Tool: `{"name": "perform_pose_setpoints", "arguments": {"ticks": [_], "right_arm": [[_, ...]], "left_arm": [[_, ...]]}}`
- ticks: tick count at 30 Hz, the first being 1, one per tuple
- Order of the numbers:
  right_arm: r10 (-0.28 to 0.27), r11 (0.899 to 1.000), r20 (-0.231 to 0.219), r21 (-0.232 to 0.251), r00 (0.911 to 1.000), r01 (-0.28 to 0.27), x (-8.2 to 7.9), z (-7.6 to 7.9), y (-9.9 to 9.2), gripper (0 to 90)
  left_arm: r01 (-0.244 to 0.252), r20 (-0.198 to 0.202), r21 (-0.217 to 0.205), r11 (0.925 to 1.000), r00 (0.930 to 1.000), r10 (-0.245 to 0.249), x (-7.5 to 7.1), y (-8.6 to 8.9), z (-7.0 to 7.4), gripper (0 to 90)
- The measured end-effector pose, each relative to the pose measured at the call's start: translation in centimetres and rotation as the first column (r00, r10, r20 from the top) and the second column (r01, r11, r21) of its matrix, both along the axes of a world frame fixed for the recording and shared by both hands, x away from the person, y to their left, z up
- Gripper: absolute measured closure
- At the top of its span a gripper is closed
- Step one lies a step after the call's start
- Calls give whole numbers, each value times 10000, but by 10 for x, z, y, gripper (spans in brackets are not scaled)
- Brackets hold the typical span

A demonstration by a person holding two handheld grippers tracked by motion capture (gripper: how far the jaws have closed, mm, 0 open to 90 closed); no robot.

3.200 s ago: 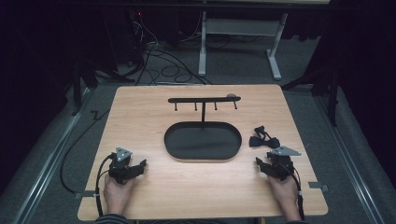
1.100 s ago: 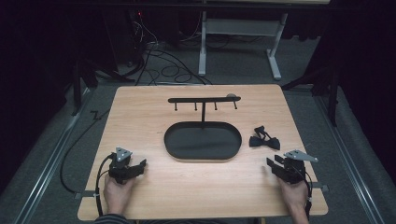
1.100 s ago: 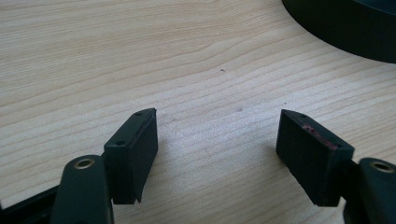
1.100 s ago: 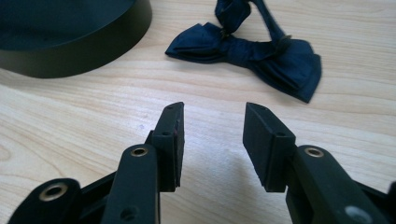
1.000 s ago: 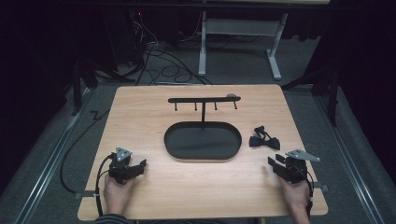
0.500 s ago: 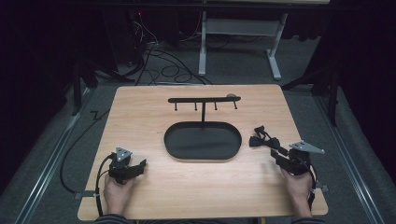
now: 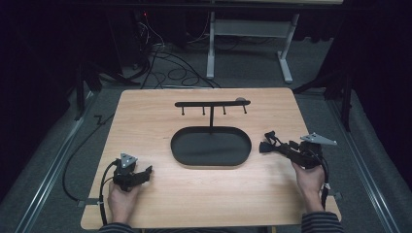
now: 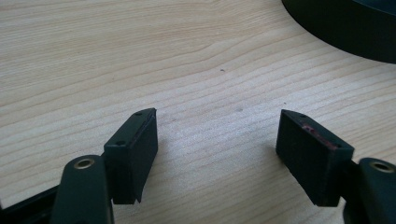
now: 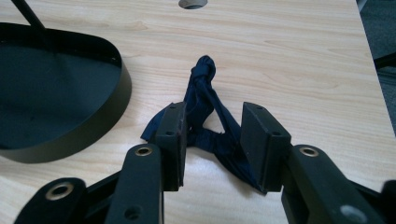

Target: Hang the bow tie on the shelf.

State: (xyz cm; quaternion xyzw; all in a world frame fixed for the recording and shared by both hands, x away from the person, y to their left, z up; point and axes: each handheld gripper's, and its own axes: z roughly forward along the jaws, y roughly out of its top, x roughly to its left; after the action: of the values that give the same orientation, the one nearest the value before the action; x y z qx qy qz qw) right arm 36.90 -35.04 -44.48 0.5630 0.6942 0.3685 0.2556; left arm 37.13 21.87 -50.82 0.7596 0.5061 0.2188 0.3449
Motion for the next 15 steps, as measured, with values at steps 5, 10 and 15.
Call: {"name": "perform_pose_setpoints", "arguments": {"ticks": [5,10,15], "right_arm": [[94,9999,-26,-140,10000,-94,11,3,3,637],[132,9996,-150,-261,9998,-136,18,4,5,640],[194,9991,-257,-367,9995,-204,31,6,9,643]], "left_arm": [[10,-12,-5,10000,10000,-10,0,0,0,300],[-1,-5,-14,10000,10000,1,0,0,0,300],[9,-18,-10,10000,10000,-9,0,0,0,300]]}}
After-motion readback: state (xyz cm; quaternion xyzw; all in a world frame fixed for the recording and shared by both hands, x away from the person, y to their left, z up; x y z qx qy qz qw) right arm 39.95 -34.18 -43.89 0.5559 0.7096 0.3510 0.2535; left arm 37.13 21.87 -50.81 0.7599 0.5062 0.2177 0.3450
